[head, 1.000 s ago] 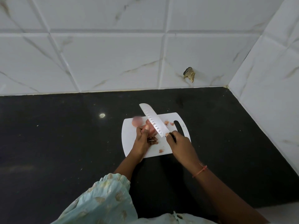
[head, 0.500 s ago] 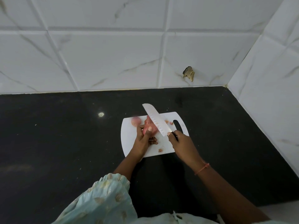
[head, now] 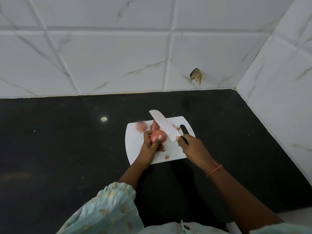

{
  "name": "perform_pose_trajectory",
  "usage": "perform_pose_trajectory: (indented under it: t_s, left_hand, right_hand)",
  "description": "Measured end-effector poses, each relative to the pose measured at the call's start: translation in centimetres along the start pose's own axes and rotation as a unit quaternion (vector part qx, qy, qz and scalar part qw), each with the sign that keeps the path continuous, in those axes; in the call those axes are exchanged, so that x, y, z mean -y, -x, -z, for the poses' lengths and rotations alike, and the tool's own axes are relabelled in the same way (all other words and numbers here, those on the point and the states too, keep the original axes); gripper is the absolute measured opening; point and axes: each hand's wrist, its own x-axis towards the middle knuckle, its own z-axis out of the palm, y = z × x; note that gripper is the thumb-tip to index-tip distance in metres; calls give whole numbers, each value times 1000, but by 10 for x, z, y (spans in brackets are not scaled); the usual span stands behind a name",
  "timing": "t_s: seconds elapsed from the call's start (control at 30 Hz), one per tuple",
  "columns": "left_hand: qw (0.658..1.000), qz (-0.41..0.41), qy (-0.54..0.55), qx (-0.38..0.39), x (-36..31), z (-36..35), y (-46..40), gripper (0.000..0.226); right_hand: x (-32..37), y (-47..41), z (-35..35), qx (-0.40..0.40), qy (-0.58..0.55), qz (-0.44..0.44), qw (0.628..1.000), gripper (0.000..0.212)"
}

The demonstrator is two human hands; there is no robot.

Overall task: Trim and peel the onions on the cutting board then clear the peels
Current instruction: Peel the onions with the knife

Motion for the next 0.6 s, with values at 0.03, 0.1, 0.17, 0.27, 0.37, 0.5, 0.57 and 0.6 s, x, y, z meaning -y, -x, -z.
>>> perform_pose_trajectory:
  t_s: [0.03,0.1,0.17,0.27,0.37,0.5,0.57,0.6]
  left_hand:
    - [1000,0,5,-4,0,0,0,31]
    - [1000,-2,11,-11,0,0,0,35]
    - [1000,-2,-2,-6,1,0,-1,38]
    - [1000,-10,-9,-6,0,-1,0,37]
    - [1000,-16,18,-20,0,-1,2,33]
    - [1000,-11,11,-14,-2,-1,4,29]
    - [1000,-10,17,-17,-3,-1,4,25]
    - [999,-9,23,-21,-2,0,4,25]
  right_hand:
    - [-1,1,1,14,-22,-5,1000,35]
    - [2,5,2,57,-49,-13,997,34]
    - [2,5,-4,38,-41,-8,998,34]
    - [4,3,-10,-14,-18,8,1000,37]
    - [7,3,-8,35,22,39,998,30]
    - [-5,-3,-6,-37,88,52,994,29]
    - [-13,-1,-7,-34,101,58,993,27]
    - [-15,2,-6,-29,94,59,993,27]
